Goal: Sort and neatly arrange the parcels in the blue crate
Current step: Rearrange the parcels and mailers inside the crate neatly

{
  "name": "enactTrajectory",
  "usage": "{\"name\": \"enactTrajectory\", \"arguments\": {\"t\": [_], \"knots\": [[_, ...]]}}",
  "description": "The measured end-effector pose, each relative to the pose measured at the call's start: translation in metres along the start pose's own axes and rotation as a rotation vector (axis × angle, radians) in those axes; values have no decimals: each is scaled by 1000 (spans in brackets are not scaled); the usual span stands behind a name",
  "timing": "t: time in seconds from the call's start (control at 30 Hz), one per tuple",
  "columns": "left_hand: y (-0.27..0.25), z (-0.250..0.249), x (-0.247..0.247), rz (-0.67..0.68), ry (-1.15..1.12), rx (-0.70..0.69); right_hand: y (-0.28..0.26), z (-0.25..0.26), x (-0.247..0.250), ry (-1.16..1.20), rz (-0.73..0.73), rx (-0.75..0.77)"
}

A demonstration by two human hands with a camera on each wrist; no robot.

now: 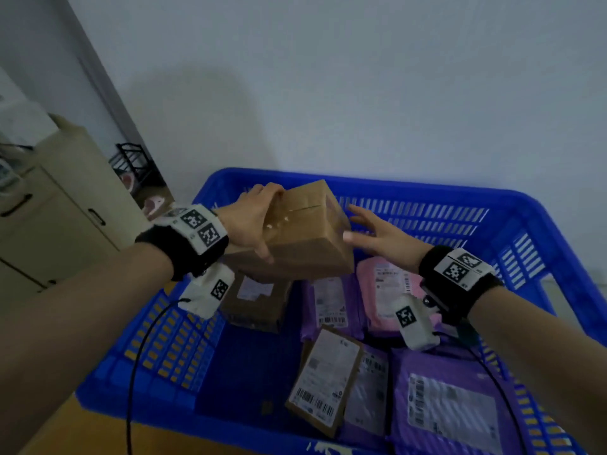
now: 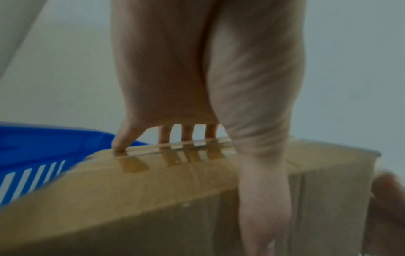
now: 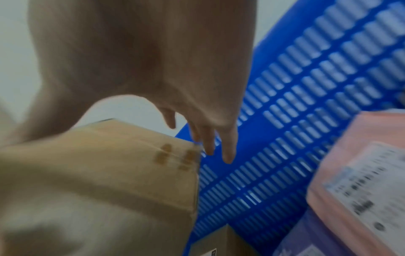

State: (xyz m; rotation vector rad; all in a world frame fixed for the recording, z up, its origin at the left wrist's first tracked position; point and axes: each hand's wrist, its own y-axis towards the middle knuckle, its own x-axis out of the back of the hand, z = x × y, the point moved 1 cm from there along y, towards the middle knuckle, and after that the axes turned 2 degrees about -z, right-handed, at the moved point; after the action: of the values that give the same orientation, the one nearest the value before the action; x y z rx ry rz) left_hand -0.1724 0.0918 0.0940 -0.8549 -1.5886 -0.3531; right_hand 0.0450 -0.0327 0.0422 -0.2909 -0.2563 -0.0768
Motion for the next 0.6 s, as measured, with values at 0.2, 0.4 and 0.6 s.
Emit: {"name": "enactTrajectory", "arguments": {"t": [0.2, 0.4, 0.6], "knots": [[-12, -21, -19, -225, 414, -232, -4, -20, 9, 196, -21, -292], [-12, -25, -18, -501, 541, -423, -12, -27, 20, 530, 120, -368], [-12, -30, -25, -555, 570, -481, -17, -30, 24, 628, 177, -388]]}}
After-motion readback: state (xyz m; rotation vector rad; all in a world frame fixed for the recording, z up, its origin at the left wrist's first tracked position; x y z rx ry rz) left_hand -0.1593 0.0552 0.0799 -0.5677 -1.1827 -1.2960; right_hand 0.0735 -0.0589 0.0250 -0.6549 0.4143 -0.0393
